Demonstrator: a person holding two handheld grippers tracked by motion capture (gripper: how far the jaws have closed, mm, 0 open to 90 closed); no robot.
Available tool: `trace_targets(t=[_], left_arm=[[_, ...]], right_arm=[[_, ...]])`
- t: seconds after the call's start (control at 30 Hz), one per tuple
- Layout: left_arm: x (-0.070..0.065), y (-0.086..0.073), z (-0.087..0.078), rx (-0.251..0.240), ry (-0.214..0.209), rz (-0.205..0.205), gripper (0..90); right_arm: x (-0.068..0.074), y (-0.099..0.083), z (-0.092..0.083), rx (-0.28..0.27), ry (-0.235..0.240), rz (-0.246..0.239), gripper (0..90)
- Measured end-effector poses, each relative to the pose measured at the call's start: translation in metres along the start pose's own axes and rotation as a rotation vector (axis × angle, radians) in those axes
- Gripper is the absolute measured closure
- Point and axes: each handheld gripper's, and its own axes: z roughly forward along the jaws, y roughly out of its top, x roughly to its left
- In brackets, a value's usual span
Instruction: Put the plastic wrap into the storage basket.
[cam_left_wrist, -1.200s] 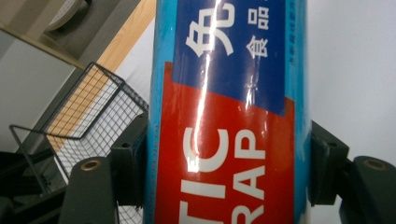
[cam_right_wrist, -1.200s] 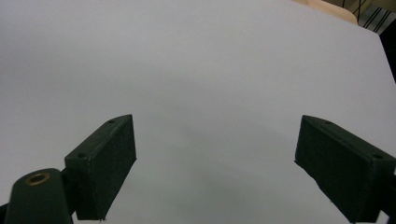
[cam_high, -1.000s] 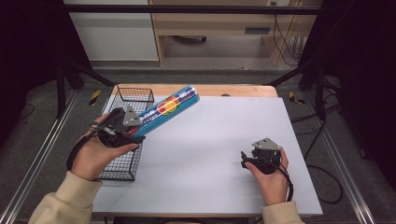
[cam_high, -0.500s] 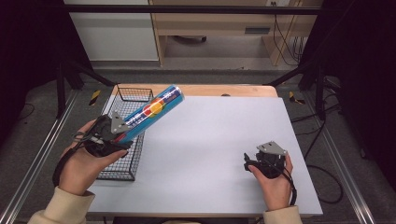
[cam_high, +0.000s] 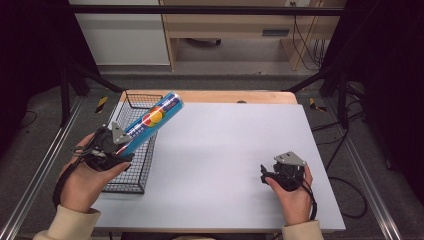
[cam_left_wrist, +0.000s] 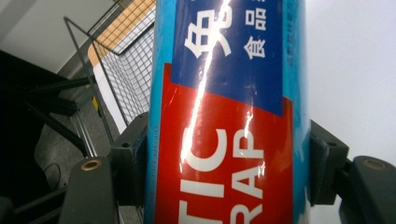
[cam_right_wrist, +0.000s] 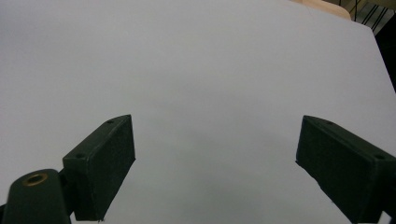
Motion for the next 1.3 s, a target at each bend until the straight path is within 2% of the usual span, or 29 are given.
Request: trace_targets(t=[0.07,0.23,0.5,0.57,0.6,0.67,0.73,0.77,0.93,1.13,1.3], left_arm=[[0.001,-0.002,0.0,0.005,0.005,-0.006,31.8],[0.005,-0.015,0.004,0.027,0.012,-0.058,31.8],[0.005,-0.026,0.011,0.058,0.015,-0.073,31.8],[0.005,-0.029,0.013,0.069,0.013,-0.088,31.8],[0.005,-0.029,0.014,0.069,0.018,-0.075,31.8],[0.004,-0.031,0.014,0.083,0.016,-0.084,31.8],[0.005,-0.032,0.015,0.073,0.012,-0.076,31.8],[0.004,-0.034,0.015,0.078,0.004,-0.091,31.8],[0.004,-0.035,0.016,0.087,0.007,-0.094,31.9],[0.007,-0.036,0.015,0.099,0.005,-0.117,31.9],[0.011,-0.032,0.018,0.118,0.024,-0.123,31.9]], right_arm=[[0.0,0.0,0.0,0.0,0.001,0.002,12.0],[0.0,-0.001,0.001,0.003,0.005,-0.001,12.1],[0.0,-0.001,0.002,0.008,0.006,0.002,12.1],[0.0,-0.001,0.002,0.01,0.007,0.001,12.1],[0.0,-0.001,0.002,0.013,0.01,0.004,12.1],[0.0,-0.002,0.003,0.013,0.014,0.01,12.1],[0.0,-0.002,0.003,0.011,0.012,0.012,12.1],[0.0,-0.002,0.002,0.006,0.01,0.016,12.1],[0.0,-0.002,0.003,0.01,0.013,0.013,12.1],[0.0,-0.002,0.003,0.005,0.011,0.013,12.1],[0.0,-0.002,0.003,0.003,0.013,0.016,12.2]])
